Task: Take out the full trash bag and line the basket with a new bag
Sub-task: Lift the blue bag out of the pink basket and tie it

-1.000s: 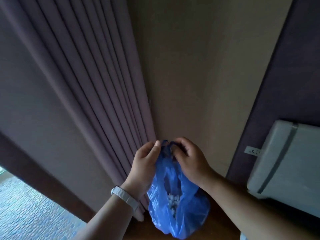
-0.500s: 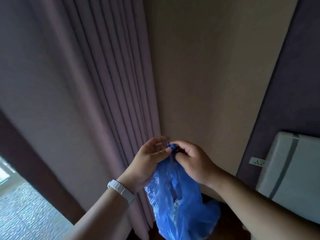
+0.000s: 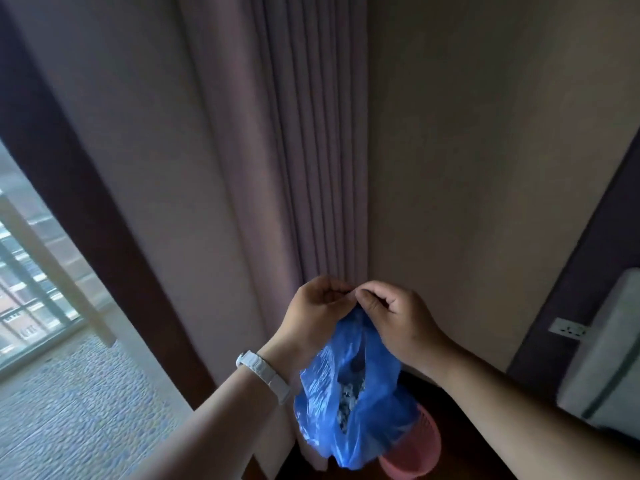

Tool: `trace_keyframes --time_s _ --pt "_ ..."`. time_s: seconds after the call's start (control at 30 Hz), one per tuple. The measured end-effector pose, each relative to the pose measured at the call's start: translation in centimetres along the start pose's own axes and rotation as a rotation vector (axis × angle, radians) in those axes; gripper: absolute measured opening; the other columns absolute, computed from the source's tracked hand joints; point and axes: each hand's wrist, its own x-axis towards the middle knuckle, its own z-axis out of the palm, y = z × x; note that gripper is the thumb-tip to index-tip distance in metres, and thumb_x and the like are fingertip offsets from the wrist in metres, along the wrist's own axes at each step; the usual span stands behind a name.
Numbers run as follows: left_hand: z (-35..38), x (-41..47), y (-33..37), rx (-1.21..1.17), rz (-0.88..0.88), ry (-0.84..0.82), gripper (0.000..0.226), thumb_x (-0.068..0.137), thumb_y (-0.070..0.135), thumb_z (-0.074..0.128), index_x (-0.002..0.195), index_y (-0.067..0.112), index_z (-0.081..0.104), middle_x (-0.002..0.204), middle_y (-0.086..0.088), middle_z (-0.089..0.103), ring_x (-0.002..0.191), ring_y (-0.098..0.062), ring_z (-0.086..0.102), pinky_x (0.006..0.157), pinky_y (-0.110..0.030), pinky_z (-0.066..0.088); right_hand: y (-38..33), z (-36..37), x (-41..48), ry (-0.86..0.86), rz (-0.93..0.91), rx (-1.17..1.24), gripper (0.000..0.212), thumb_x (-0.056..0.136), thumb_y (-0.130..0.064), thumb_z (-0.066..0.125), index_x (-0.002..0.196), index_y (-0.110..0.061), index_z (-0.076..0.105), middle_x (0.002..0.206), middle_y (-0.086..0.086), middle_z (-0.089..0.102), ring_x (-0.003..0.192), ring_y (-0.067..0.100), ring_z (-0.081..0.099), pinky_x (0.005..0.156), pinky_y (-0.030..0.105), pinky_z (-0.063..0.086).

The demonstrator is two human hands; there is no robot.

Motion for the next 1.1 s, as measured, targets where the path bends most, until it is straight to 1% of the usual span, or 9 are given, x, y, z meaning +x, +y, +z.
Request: trace_keyframes --time_s 0.13,0.33,0.43,0.57,0.67,0.8,0.93,1.0,1.1 --pt "-1.2 0.0 0.1 0.262 0.136 0.096 0.015 0.089 0.007 0.067 0.075 0.012 0.062 0.053 0.012 0.058 0.048 -0.002 0.047 0.048 -0.019 0.038 0.1 1.6 0.3 0.068 0.016 0.007 0.023 0.099 -0.021 0.054 0.078 -0.020 0.065 0.063 0.004 0.061 0.059 0.010 0.053 0.053 0.032 0.045" --pt "-2.1 0.1 -0.3 0.416 0.209 0.163 0.015 0.090 0.011 0.064 0.076 0.018 0.063 0.057 0.014 0.058 0.052 -0.002 0.046 0.052 -0.022 0.040 0.0 1.9 0.7 0.085 0.027 0.002 0.024 0.098 -0.017 0.055 0.075 -0.016 0.060 0.062 0.008 0.056 0.058 0.005 0.048 0.054 0.025 0.040" --pt "-2.5 0.2 -0.3 0.343 0.210 0.198 0.022 0.095 0.007 0.057 0.075 0.017 0.057 0.058 0.014 0.062 0.054 0.000 0.050 0.055 -0.019 0.042 0.5 1.1 1.4 0.139 0.092 0.003 0.024 0.098 -0.020 0.053 0.076 -0.014 0.058 0.065 0.014 0.056 0.059 0.008 0.048 0.055 0.026 0.039" --pt "-1.6 0.0 -0.5 0.028 0.115 0.148 0.021 0.101 0.007 0.045 0.081 0.009 0.048 0.062 0.005 0.064 0.054 -0.008 0.054 0.050 -0.021 0.044 0.9 0.5 2.1 0.135 0.167 0.032 0.025 0.099 -0.025 0.051 0.077 -0.017 0.058 0.068 0.016 0.058 0.061 0.011 0.050 0.055 0.027 0.040" --pt "-0.5 -0.1 -0.9 0.079 0.153 0.127 0.016 0.097 0.011 0.057 0.084 0.009 0.047 0.058 0.010 0.051 0.054 -0.007 0.041 0.048 -0.019 0.037 1.1 0.8 2.7 0.148 0.169 0.032 0.027 0.099 -0.023 0.052 0.073 -0.019 0.057 0.062 -0.001 0.057 0.059 0.004 0.050 0.055 0.023 0.039" --pt "0.3 0.1 -1.3 0.187 0.172 0.051 0.034 0.077 0.010 0.075 0.098 0.013 0.049 0.082 -0.002 0.060 0.067 -0.008 0.056 0.059 -0.023 0.048 1.6 0.4 3.5 0.172 0.200 0.057 0.030 0.099 -0.019 0.053 0.069 -0.022 0.054 0.054 -0.017 0.055 0.052 -0.004 0.046 0.051 0.014 0.036" --pt "0.7 0.7 -1.3 0.296 0.178 0.027 0.038 0.070 0.010 0.072 0.101 0.027 0.057 0.096 -0.003 0.067 0.085 -0.017 0.065 0.073 -0.036 0.057 1.7 -0.4 3.7 0.141 0.260 0.120 0.028 0.099 -0.022 0.053 0.071 -0.020 0.058 0.059 -0.010 0.058 0.059 0.003 0.051 0.056 0.025 0.042" --pt "0.9 0.9 -1.1 0.397 0.192 0.026 0.040 0.070 0.007 0.069 0.100 0.030 0.059 0.093 0.002 0.067 0.082 -0.013 0.064 0.070 -0.030 0.055 1.6 -0.8 3.9 0.123 0.298 0.148 0.025 0.098 -0.023 0.054 0.075 -0.018 0.062 0.066 -0.004 0.062 0.065 0.012 0.057 0.061 0.032 0.045" --pt "1.5 0.8 -0.9 0.468 0.267 0.089 0.036 0.075 0.004 0.073 0.095 0.031 0.061 0.085 0.011 0.066 0.075 0.001 0.060 0.067 -0.015 0.046 1.5 -1.6 4.2 0.083 0.350 0.188 0.020 0.096 -0.019 0.057 0.079 -0.014 0.066 0.072 0.004 0.066 0.069 0.018 0.061 0.063 0.033 0.048"
